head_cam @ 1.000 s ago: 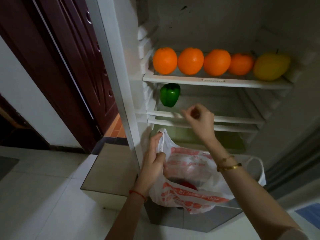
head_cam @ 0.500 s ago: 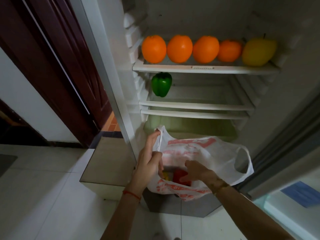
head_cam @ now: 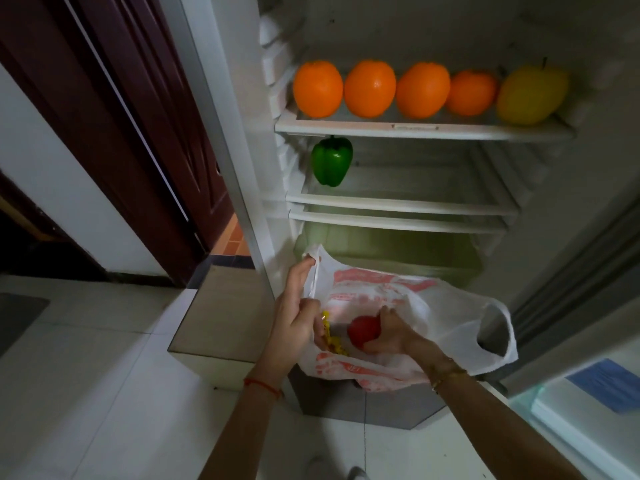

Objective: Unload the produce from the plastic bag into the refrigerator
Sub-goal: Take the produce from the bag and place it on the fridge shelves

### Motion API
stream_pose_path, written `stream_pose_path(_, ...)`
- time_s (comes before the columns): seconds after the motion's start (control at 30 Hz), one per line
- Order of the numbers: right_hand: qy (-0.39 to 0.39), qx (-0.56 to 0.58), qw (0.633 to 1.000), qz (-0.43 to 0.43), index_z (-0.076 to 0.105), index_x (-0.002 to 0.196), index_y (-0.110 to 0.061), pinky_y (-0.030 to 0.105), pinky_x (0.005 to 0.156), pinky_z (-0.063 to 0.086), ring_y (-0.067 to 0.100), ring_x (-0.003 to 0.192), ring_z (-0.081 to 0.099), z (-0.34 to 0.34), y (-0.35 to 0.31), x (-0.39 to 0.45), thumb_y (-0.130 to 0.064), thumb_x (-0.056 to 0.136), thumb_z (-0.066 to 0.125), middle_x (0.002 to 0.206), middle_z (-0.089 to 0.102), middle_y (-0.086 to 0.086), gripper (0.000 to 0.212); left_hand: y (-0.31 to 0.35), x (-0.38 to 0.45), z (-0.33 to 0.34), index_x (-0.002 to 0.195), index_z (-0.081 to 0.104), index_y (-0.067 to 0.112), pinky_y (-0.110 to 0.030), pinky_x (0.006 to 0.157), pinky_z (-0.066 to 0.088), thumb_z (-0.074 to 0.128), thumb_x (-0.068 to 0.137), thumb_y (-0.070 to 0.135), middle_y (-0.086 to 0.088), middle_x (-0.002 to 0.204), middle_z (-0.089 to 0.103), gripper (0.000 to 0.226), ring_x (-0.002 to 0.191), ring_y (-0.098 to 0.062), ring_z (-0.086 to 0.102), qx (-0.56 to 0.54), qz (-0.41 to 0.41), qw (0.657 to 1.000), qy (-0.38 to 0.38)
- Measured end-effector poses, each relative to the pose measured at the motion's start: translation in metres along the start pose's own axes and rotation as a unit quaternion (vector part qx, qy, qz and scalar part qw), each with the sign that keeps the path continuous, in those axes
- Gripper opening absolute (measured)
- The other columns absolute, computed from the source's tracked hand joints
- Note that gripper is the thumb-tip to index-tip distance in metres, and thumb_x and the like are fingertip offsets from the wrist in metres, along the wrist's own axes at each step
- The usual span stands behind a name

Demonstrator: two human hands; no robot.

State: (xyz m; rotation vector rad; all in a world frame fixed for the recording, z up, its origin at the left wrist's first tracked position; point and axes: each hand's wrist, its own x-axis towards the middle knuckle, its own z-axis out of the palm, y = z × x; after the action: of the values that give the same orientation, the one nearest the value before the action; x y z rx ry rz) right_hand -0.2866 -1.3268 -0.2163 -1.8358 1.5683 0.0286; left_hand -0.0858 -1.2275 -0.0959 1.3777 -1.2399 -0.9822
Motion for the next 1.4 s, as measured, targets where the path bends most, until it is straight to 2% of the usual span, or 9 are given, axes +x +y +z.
stream_pose_path(0.17, 0.02, 0.169, 0.983, -0.069, 0.052, 0.117, -0.014, 0.024, 0.09, 0.047, 0.019, 0.107, 0.056, -0.066, -0.024, -0.02, -0.021, 0.074, 0.082, 0.104, 0.059, -0.004, 0.053, 0.0, 0.009, -0.003, 0.14, 0.038, 0.03, -0.03, 0.064, 0.057, 0.037, 0.091, -0.013, 0.035, 0.074, 0.063, 0.065, 0.069, 0.003, 0.061, -0.001, -0.005, 1.0, -0.005)
stream_pose_path(0.37, 0.19, 0.395, 0.89, -0.123, 0.052, 0.123, -0.013, 0.027, 0.091, 0.049, 0.02, 0.11, 0.058, -0.134, -0.064, -0.045, -0.032, 0.08, 0.077, 0.117, 0.059, 0.004, 0.054, 0.009, 0.016, 0.002, 0.14, 0.038, 0.031, -0.031, 0.052, 0.054, 0.037, 0.092, -0.011, 0.031, 0.075, 0.064, 0.064, 0.074, -0.045, 0.058, -0.022, 0.001, 1.0, -0.003)
stream_pose_path(0.5, 0.357, 0.348, 0.853, -0.154, 0.048, 0.123, -0.019, 0.014, 0.086, 0.045, 0.012, 0.104, 0.056, -0.166, -0.09, -0.038, -0.033, 0.075, 0.081, 0.117, 0.055, -0.002, 0.06, 0.01, 0.022, 0.004, 0.141, 0.038, 0.031, -0.031, 0.05, 0.054, 0.037, 0.092, -0.011, 0.03, 0.074, 0.064, 0.064, 0.076, -0.04, 0.058, -0.015, -0.004, 1.0, -0.013)
stream_pose_path(0.6, 0.408, 0.269, 0.855, -0.172, 0.048, 0.127, -0.02, 0.028, 0.095, 0.047, 0.02, 0.115, 0.053, -0.181, -0.102, -0.014, -0.04, 0.072, 0.081, 0.124, 0.055, 0.003, 0.067, 0.012, 0.026, 0.005, 0.139, 0.039, 0.037, -0.035, 0.052, 0.055, 0.038, 0.092, -0.008, 0.002, 0.083, 0.068, 0.065, 0.073, -0.041, 0.059, -0.015, -0.019, 1.0, -0.014)
stream_pose_path(0.67, 0.418, 0.229, 0.859, -0.185, 0.047, 0.13, -0.015, 0.025, 0.093, 0.044, 0.022, 0.117, 0.051, -0.187, -0.108, 0.004, -0.035, 0.072, 0.082, 0.129, 0.052, 0.008, 0.071, 0.014, 0.028, 0.004, 0.129, 0.041, 0.053, -0.038, 0.052, 0.054, 0.038, 0.093, -0.007, -0.023, 0.084, 0.06, 0.07, 0.063, -0.038, 0.056, -0.005, -0.02, 1.0, -0.011)
stream_pose_path(0.77, 0.413, 0.213, 0.865, -0.189, 0.042, 0.135, -0.011, 0.021, 0.094, 0.039, 0.024, 0.122, 0.049, -0.192, -0.117, 0.028, -0.031, 0.074, 0.081, 0.134, 0.048, 0.011, 0.075, 0.013, 0.032, 0.003, 0.117, 0.042, 0.066, -0.05, 0.061, 0.054, 0.039, 0.093, -0.004, -0.03, 0.079, 0.055, 0.073, 0.064, -0.033, 0.055, 0.006, -0.014, 1.0, -0.005)
stream_pose_path(1.13, 0.391, 0.315, 0.847, -0.175, 0.028, 0.143, -0.013, 0.031, 0.108, 0.041, 0.026, 0.132, 0.046, -0.19, -0.121, 0.063, -0.028, 0.072, 0.084, 0.144, 0.043, 0.01, 0.092, 0.001, 0.04, 0.001, 0.126, 0.043, 0.055, -0.056, 0.06, 0.05, 0.04, 0.092, -0.006, -0.025, 0.087, 0.057, 0.07, 0.062, -0.031, 0.051, 0.004, -0.002, 1.0, 0.018)
stream_pose_path(1.3, 0.38, 0.309, 0.855, -0.17, 0.024, 0.145, -0.015, 0.039, 0.111, 0.04, 0.027, 0.135, 0.043, -0.186, -0.111, 0.051, -0.033, 0.067, 0.088, 0.148, 0.039, 0.011, 0.103, 0.001, 0.036, 0.002, 0.133, 0.042, 0.042, -0.046, 0.063, 0.053, 0.04, 0.092, -0.008, -0.024, 0.096, 0.059, 0.065, 0.068, -0.036, 0.055, -0.001, -0.006, 1.0, 0.02)
stream_pose_path(1.4, 0.436, 0.275, 0.842, -0.159, 0.036, 0.138, -0.012, 0.029, 0.103, 0.044, 0.019, 0.124, 0.049, -0.177, -0.105, 0.032, -0.035, 0.071, 0.085, 0.137, 0.048, 0.009, 0.086, 0.001, 0.031, 0.002, 0.139, 0.04, 0.035, -0.037, 0.063, 0.057, 0.04, 0.092, -0.009, 0.0, 0.084, 0.067, 0.065, 0.071, -0.026, 0.061, -0.013, -0.013, 1.0, 0.007)
